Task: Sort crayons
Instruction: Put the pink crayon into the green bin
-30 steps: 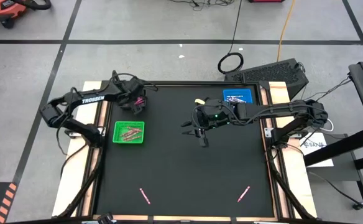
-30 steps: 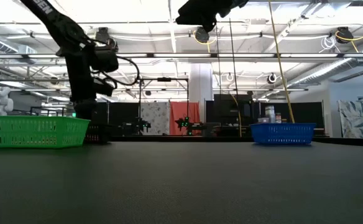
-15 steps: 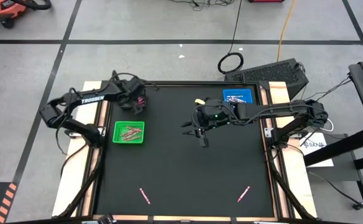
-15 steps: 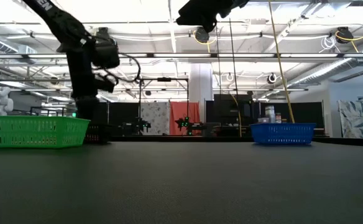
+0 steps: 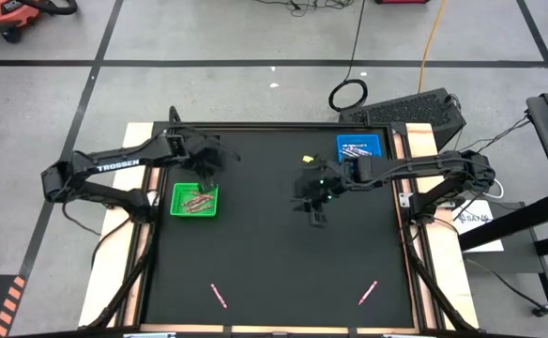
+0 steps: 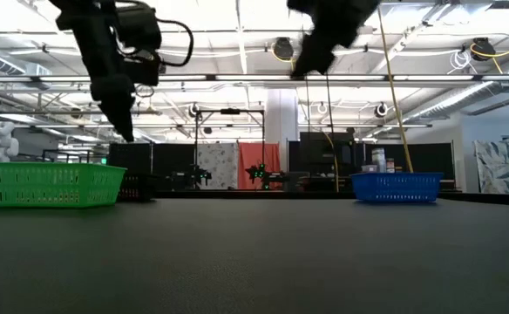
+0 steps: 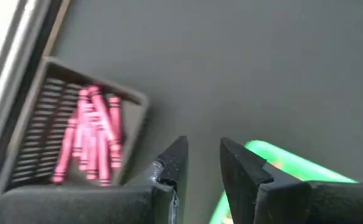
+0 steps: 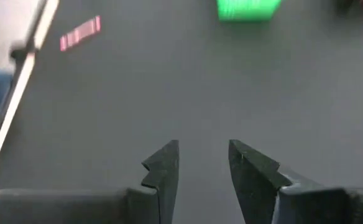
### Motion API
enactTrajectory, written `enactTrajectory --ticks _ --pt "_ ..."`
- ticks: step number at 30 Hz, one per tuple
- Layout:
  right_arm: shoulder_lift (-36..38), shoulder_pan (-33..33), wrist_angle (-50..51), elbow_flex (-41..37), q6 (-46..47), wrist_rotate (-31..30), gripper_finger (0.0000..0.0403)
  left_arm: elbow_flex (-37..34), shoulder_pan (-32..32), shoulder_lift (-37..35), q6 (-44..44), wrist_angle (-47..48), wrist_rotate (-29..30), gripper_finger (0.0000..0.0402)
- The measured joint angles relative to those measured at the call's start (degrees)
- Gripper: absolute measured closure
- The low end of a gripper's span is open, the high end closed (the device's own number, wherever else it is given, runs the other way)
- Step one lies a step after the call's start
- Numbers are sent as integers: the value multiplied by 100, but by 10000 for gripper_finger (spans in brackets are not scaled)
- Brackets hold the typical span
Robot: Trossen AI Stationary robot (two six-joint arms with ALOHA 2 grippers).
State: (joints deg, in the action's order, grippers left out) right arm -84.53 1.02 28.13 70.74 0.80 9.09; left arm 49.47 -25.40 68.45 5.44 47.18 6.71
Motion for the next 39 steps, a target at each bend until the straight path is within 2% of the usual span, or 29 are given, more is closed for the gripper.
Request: enactTrajectory --ticks 5,10,21,35,39 --pt "0 -320 1334 -4 575 14 275 0 621 -92 -396 35 -47 316" --pt "0 -900 1906 -4 1064 17 275 0 1070 -81 -645 -89 -44 316" --pt "0 -2236 2296 -4 1961 -29 275 0 1521 -81 -672 -125 -31 316" --pt "-13 -3823 2298 -4 2875 -1060 275 0 1542 -81 -683 -183 -25 316" --pt "-218 -4171 2331 -4 2924 -1067 275 0 1542 -81 -685 -184 -25 316"
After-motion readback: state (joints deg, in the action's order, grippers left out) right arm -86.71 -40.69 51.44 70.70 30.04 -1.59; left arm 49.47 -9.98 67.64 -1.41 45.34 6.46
